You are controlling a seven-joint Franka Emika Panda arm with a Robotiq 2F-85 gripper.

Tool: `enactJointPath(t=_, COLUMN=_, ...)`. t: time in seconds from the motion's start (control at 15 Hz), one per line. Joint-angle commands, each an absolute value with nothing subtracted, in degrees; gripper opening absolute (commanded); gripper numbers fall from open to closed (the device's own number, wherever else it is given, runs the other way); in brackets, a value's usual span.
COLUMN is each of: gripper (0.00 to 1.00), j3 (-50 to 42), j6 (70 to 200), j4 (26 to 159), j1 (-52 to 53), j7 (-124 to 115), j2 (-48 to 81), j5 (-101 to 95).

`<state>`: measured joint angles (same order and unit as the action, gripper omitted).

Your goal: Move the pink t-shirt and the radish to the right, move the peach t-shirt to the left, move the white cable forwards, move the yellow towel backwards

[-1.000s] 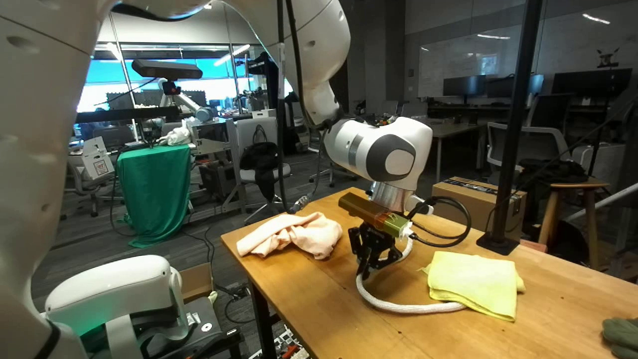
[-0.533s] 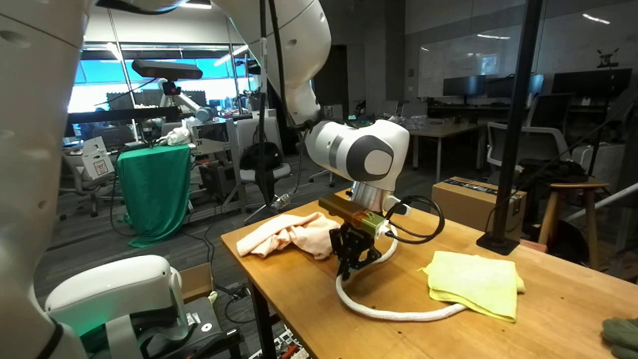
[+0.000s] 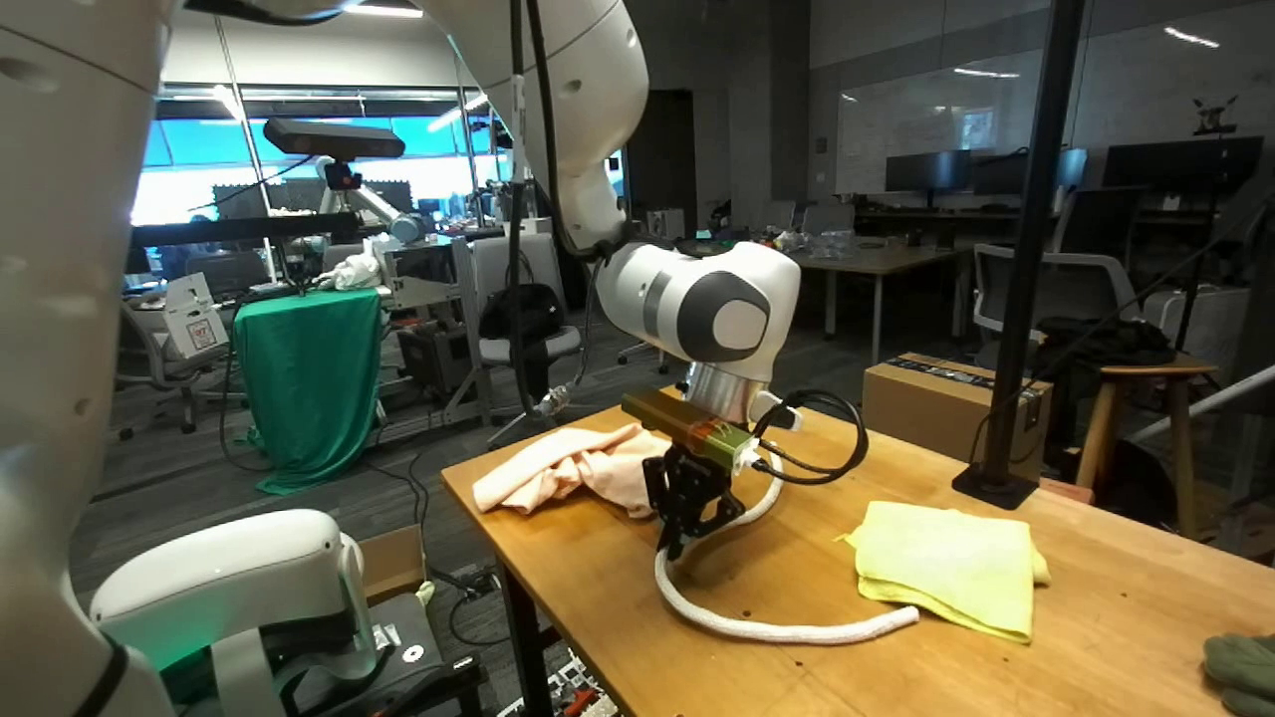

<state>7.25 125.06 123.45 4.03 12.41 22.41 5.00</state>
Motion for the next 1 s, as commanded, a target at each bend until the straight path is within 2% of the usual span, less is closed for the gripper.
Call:
enactJointPath(t=0.0, gripper=0.05, j3=8.1, j6=123.6, j4=125.0, j1=4.1, j7=12.7, j2=20.0, j5=5.2)
enactJointPath(t=0.47, gripper=0.04, j3=8.9, j6=118.5, j4=123.9, j1=3.8, j7=13.3, j2=20.6, j5=6.4)
enactJointPath(t=0.53, gripper=0.09, j3=8.9, j6=118.1, j4=123.7, j1=3.8, j7=13.2, j2=20.8, j5=6.2)
enactJointPath(t=0.6, gripper=0.36, j3=8.8, j6=118.0, j4=123.6, j1=3.9, j7=13.0, j2=20.9, j5=6.1)
enactJointPath(t=0.67, gripper=0.37, j3=8.7, j6=118.0, j4=123.5, j1=3.9, j7=12.9, j2=20.9, j5=6.1)
enactJointPath(t=0.73, gripper=0.42, j3=8.6, j6=118.3, j4=123.5, j1=3.9, j7=12.8, j2=20.9, j5=5.9)
enactJointPath(t=0.93, gripper=0.65, j3=8.5, j6=119.2, j4=123.7, j1=4.0, j7=12.4, j2=20.8, j5=5.7)
